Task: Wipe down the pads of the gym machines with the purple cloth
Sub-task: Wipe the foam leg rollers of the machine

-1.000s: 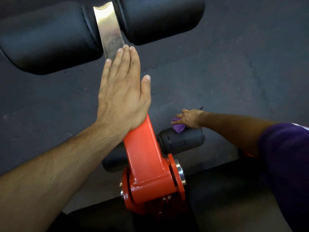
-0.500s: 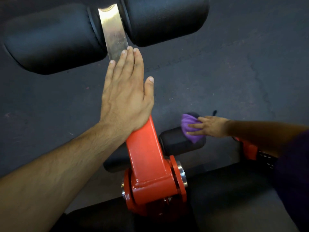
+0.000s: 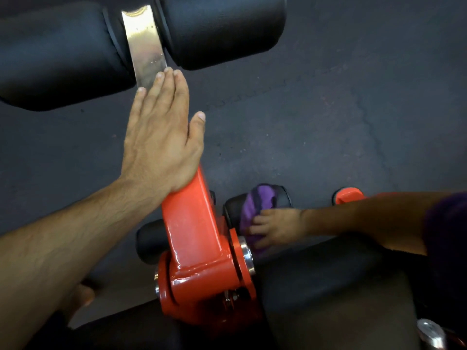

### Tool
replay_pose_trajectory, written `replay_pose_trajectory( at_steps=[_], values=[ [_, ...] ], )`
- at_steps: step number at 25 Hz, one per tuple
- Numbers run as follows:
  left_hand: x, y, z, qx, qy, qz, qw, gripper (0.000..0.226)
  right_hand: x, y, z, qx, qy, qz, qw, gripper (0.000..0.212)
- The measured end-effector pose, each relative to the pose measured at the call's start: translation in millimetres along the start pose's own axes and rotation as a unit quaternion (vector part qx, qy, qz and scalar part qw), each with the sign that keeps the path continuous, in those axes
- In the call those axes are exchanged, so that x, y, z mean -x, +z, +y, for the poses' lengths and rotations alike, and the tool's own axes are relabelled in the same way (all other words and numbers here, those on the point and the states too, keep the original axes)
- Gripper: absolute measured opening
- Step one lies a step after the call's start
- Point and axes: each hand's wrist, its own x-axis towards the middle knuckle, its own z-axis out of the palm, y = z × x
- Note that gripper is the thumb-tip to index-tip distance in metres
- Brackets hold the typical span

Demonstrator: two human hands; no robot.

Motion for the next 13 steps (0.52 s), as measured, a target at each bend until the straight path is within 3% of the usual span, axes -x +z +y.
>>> replay_pose_trajectory(
  at_steps=[4,6,9,13],
  values=[
    [1,0,1,0.004,-0.004,0.01,1.0,0.073,-24,36,11,0.104,-0.099,-0.156,0.977,0.024],
    [-1,0,1,0.005,-0.002,0.013,1.0,0.072,-22,39,21,0.109,-0.084,-0.168,0.976,0.027],
    [0,1,1,0.003,-0.001,0.009,1.0,0.071,-25,29,36,0.064,-0.003,-0.13,0.989,0.037],
    [0,0,1,0.0,-0.003,0.01,1.0,0.072,-32,8,71,0.011,0.204,-0.116,0.972,0.041]
  ],
)
